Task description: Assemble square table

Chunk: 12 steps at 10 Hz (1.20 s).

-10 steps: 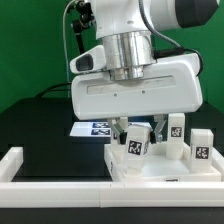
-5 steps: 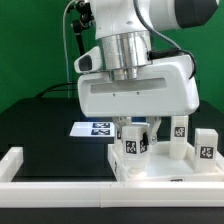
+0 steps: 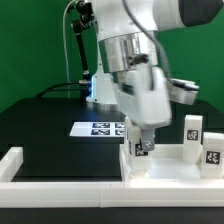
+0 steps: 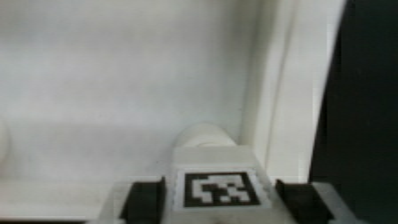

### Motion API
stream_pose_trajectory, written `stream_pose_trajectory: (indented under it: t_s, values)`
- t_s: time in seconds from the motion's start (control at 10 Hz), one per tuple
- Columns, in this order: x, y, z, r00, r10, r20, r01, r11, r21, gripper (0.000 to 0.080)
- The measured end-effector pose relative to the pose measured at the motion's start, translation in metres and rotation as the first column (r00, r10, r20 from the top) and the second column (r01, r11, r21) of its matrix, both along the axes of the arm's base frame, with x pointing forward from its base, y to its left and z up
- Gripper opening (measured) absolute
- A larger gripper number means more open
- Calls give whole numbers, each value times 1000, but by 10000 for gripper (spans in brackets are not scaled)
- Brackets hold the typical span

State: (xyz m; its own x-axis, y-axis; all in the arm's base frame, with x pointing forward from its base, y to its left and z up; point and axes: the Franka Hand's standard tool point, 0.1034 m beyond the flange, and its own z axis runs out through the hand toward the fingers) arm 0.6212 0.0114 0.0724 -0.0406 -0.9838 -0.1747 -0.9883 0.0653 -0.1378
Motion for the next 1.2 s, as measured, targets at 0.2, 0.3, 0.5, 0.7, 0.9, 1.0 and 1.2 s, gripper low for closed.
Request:
stream_pose_trajectory:
  t_s: [0.2, 0.3, 0.5, 0.7, 0.9, 1.0, 1.2]
  values:
    - [0, 0, 0, 1000, 1, 0, -1, 1000, -1, 388]
    - [0, 1, -1, 997, 78, 14, -78, 997, -21, 521]
    - [0, 10, -1, 930, 366, 36, -361, 927, -98, 625]
    - [0, 9, -2, 854, 519, 41, -510, 850, -132, 643]
    - [0, 8, -2, 799, 600, 43, -588, 795, -151, 648]
    - [0, 7, -2, 728, 685, 39, -670, 722, -174, 649]
    - [0, 5, 2, 404, 914, -46, -894, 384, -231, 649]
